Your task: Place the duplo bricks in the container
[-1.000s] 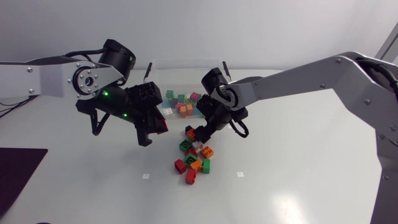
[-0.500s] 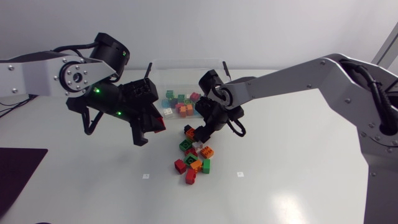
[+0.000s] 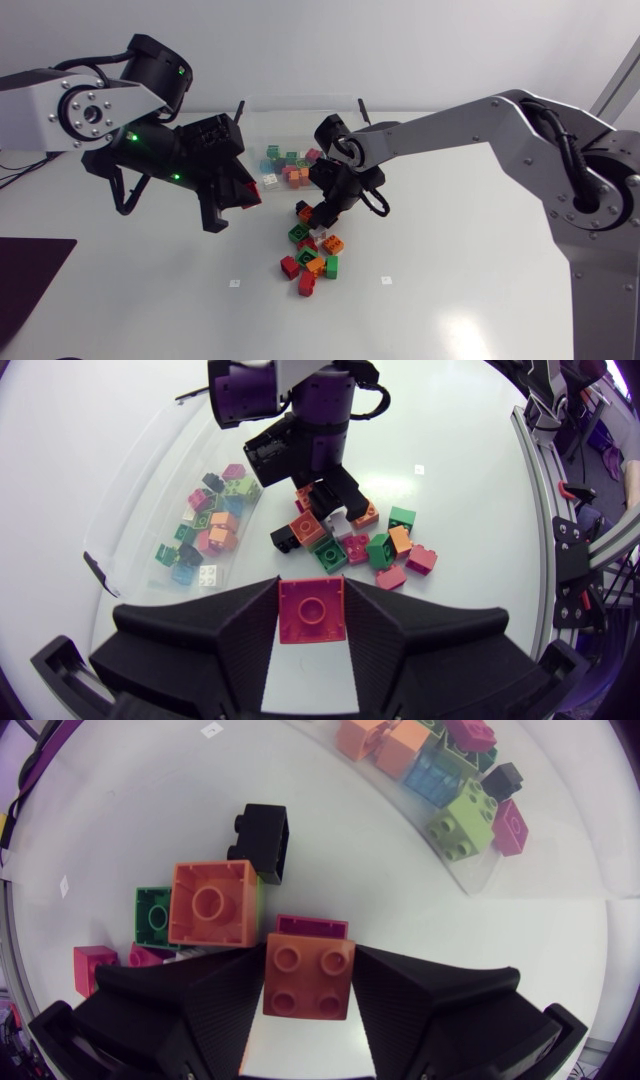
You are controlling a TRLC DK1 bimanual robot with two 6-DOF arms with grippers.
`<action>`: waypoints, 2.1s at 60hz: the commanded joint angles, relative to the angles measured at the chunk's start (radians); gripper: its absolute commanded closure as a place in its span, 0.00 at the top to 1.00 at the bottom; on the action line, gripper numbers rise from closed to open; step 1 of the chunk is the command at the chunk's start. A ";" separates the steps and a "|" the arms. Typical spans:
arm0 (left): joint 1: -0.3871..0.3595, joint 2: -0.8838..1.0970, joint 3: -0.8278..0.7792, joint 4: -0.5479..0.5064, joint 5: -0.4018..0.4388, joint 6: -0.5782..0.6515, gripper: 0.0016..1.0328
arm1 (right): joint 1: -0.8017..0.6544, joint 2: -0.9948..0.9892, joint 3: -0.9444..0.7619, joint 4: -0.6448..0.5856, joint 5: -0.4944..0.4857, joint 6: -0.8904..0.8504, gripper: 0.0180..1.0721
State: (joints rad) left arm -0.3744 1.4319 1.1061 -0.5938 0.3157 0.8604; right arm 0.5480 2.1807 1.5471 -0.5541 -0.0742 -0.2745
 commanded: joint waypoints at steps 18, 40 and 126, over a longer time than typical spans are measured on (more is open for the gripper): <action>-0.006 -0.050 0.074 -0.049 0.013 -0.023 0.26 | -0.016 -0.131 -0.110 0.003 -0.004 -0.025 0.28; 0.022 0.027 0.255 -0.029 0.029 -0.090 0.27 | -0.056 -0.398 -0.191 -0.047 -0.004 -0.026 0.28; 0.141 0.452 0.681 0.216 -0.004 -0.342 0.95 | -0.097 -0.035 0.496 -0.076 -0.081 0.040 0.28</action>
State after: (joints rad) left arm -0.2382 1.9877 1.8534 -0.4034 0.3119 0.5415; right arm 0.4496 2.1029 1.9900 -0.6231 -0.1535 -0.2581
